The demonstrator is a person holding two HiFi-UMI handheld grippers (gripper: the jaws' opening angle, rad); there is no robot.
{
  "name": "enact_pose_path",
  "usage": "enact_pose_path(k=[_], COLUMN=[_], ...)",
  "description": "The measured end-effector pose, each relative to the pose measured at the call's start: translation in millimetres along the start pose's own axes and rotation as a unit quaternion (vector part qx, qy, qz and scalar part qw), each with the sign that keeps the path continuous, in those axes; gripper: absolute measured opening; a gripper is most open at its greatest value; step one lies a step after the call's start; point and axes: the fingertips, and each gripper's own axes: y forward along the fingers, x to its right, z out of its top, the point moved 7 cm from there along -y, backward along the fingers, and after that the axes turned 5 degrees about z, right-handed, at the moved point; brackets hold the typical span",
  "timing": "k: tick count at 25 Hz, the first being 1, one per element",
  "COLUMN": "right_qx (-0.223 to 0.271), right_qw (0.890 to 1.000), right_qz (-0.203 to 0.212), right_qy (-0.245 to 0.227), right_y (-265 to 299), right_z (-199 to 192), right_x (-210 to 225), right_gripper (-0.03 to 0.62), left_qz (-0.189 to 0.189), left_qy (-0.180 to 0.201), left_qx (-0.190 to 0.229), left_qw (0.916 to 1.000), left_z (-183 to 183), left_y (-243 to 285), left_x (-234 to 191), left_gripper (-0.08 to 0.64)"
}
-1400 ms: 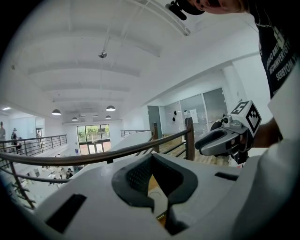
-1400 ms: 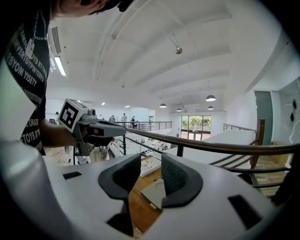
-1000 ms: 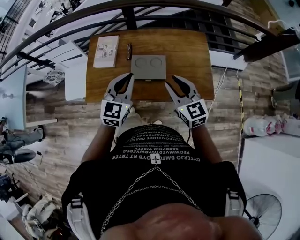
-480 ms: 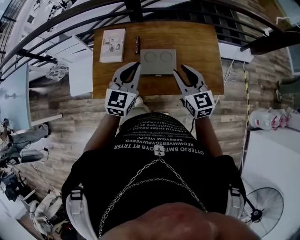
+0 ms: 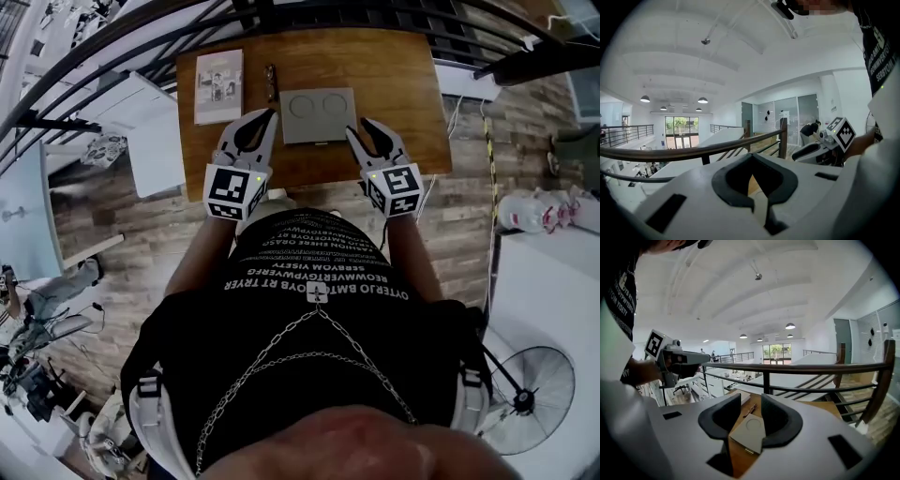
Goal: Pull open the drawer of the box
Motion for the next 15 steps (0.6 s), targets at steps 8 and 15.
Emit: enact_pose_path(k=[8, 15], right_qx=[-0.048, -0.089], right_qw=[0.998, 0.994], right_qz=[-0.032, -0.054], right_qy=[0.032, 0.042], right_y=[39.7, 61.5], right_z=[-46.9, -82.3], right_x=[0.9, -3.8], right_gripper=[0.131, 0.133], left_qz=[-0.037, -0.076], left_qy=[0.000, 0.009], left_qx=[0.007, 0.014], left_qw=[0.9993, 0.9970], left_z=[-1.3, 0.4], left_y=[9.2, 16.0], left_x=[-29.2, -45.3], left_gripper=[0.005, 0.005])
